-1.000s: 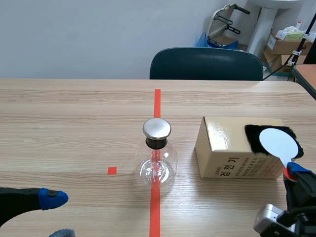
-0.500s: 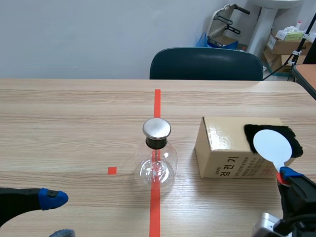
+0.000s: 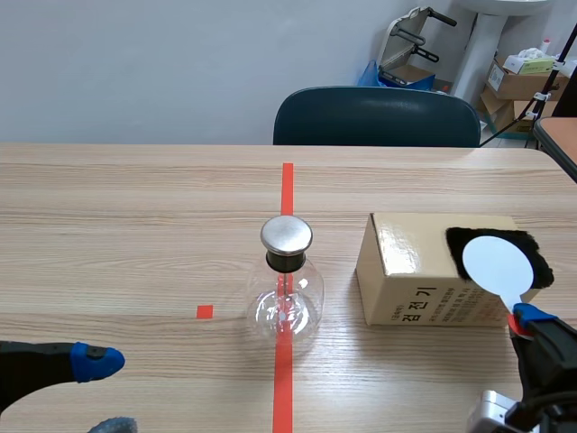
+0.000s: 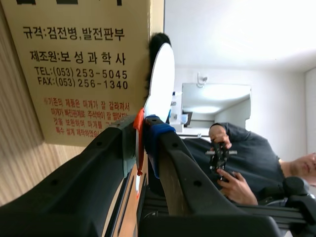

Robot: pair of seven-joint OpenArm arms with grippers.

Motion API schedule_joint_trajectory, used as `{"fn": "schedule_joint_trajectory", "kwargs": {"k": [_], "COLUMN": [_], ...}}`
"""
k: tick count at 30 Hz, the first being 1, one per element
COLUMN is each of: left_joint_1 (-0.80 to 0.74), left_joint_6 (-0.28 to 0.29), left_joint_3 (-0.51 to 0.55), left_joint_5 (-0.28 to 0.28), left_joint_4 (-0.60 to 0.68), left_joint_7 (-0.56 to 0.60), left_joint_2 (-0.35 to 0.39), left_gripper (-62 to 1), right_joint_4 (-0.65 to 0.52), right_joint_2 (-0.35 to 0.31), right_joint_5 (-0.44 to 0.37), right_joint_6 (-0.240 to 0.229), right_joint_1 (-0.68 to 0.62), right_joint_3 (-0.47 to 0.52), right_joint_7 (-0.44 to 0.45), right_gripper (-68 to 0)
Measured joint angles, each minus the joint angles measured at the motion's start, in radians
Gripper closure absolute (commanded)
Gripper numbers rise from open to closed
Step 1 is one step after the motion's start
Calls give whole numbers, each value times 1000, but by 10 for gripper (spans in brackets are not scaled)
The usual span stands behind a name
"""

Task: Do the electroscope experiment

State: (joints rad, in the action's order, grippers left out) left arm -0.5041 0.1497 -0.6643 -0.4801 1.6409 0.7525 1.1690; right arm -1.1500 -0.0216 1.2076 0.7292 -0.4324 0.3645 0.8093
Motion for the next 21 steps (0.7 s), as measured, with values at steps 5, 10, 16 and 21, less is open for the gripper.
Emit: {"fn": "schedule_joint_trajectory", "kwargs": {"k": [5,10,16,21], "left_joint_1": [0,0,0,0], "left_joint_6": [0,0,0,0], "left_joint_3": [0,0,0,0], "left_joint_5": [0,0,0,0], "left_joint_4": [0,0,0,0], "left_joint_7": [0,0,0,0], "left_joint_2": [0,0,0,0], "left_gripper": [-332,-332,-332,-332], "right_joint_4": [0,0,0,0], "right_joint_2": [8,0,12,18], "right_joint_5": [-4,22,27,19], "right_joint_6": [0,1,4,4], "right_joint_1": [1,8,14,14], "right_joint_3": [-2,0,-26,-23], "right_joint_7": [-254,-71,-75,-253], "right_gripper": [-4,-4,-4,-4]}}
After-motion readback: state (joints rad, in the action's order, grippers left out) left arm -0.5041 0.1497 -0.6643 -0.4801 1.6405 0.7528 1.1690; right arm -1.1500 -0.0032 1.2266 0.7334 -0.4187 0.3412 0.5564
